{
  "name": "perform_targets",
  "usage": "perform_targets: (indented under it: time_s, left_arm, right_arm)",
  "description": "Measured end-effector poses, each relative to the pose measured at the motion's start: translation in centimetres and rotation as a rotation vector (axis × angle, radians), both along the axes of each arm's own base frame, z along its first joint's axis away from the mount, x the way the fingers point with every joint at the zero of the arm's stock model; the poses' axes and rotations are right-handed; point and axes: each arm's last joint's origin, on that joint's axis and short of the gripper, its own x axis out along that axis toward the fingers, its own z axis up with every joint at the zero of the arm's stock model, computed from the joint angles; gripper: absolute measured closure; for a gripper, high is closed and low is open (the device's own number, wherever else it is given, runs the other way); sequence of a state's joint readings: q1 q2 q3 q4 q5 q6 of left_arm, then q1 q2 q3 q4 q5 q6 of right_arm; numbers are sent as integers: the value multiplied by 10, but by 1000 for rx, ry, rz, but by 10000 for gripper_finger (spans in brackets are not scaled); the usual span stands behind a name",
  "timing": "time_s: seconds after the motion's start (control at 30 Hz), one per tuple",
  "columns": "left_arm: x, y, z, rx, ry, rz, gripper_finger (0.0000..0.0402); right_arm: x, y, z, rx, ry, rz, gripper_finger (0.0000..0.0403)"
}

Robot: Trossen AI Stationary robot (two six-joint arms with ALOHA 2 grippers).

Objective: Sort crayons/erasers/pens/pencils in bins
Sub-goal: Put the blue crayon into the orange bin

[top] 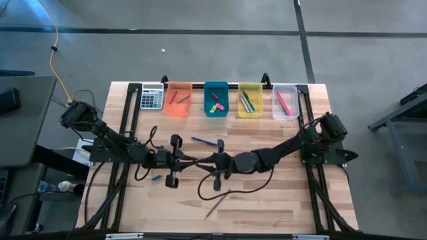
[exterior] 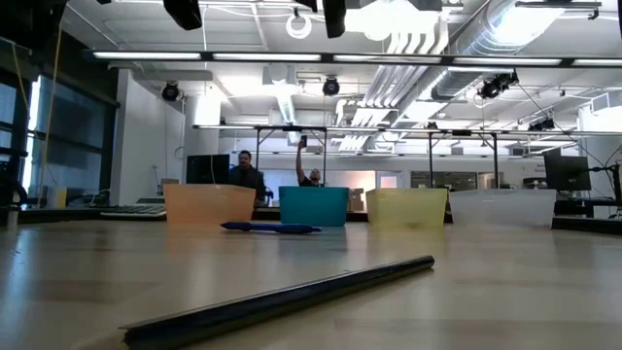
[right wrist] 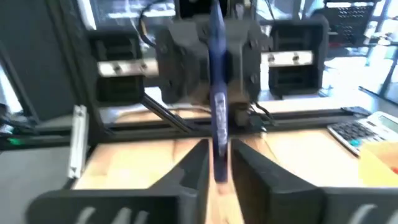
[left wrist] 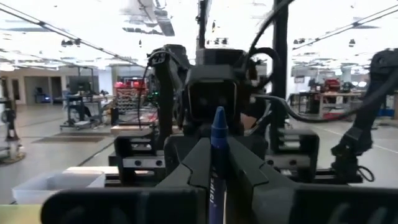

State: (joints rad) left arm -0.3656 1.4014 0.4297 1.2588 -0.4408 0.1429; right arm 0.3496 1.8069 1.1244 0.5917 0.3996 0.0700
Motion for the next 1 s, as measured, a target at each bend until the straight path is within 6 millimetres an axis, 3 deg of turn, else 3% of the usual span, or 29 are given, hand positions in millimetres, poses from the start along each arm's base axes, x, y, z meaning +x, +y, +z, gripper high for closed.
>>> perform_targets:
  time_s: [0.3,0.53,0.7,0.87,1.0]
  left_arm:
    - [-8,6,12,70,13,146,391]
    - [-25,25,28,108,111,381,392]
    - [-33,55,30,82,207,577,393]
    - [-40,106,18,13,346,784,393]
    - [-47,150,8,-62,413,845,393]
  right_arm:
    - [-4,-2,-11,-70,108,-171,241]
    - [-12,11,-19,-186,187,-233,217]
    - [-25,23,-34,-269,338,-207,257]
    - [-37,30,-50,-254,361,-208,335]
    - [-46,28,-65,-232,320,-194,393]
